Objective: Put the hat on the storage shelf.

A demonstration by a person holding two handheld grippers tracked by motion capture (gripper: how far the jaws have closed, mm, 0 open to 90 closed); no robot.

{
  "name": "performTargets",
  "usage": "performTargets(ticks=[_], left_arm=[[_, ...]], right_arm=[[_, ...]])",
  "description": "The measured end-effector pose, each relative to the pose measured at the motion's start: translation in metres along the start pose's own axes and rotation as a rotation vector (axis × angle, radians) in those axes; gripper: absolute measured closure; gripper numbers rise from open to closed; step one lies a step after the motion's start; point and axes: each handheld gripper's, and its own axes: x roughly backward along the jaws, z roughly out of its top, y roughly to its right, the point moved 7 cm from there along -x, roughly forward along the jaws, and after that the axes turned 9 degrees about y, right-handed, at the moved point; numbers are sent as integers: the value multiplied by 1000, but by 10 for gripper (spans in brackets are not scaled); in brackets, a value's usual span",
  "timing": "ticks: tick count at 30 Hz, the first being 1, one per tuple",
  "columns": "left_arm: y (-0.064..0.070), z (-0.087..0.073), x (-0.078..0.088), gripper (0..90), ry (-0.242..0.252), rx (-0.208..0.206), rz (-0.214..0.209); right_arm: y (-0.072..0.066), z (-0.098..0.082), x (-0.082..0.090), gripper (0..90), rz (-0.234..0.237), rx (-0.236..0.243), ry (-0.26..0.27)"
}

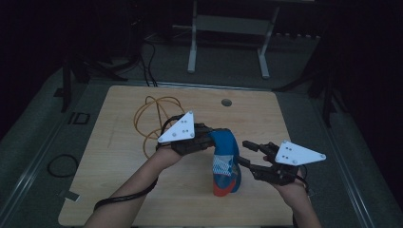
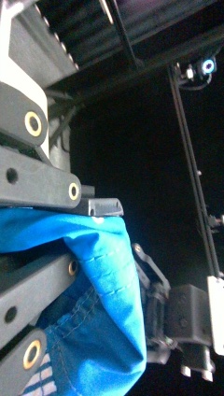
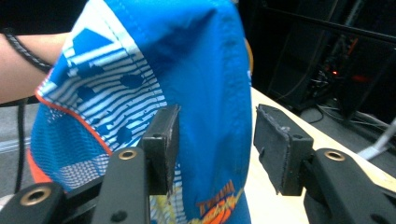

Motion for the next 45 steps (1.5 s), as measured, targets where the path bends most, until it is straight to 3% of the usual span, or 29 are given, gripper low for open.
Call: performTargets(ticks=[5,9,16,21,25,30,33,35,39,41,42,45], left_arm=[[4,-2,-2,889,12,-6,-24],[4,-6,-1,889,-6,-10,-25],[2,-8,4,889,-38,-4,-18],[3,-8,6,887,-73,-36,-23],[10,-10,7,866,-138,-81,-42],[12,-11,8,862,-175,-84,-46],[13,-11,9,828,-182,-79,-50],[14,-11,14,720,-209,-88,-47],[14,-12,18,636,-235,-86,-19],[14,-12,20,629,-251,-66,-8],[15,-12,22,568,-248,-62,-5],[16,-9,26,508,-233,-35,13]], right_arm=[[-6,-3,-6,633,5,29,-23],[-4,-3,-7,897,-18,35,-17],[4,-1,-2,900,-52,20,-9],[11,8,7,900,-78,5,32],[14,15,14,900,-90,6,47],[18,22,19,900,-106,8,56],[19,22,19,900,-113,14,51],[23,25,22,900,-132,10,61],[26,28,25,900,-147,7,68],[26,29,25,900,-144,8,67],[27,31,27,900,-155,14,71],[29,32,28,900,-163,12,74]])
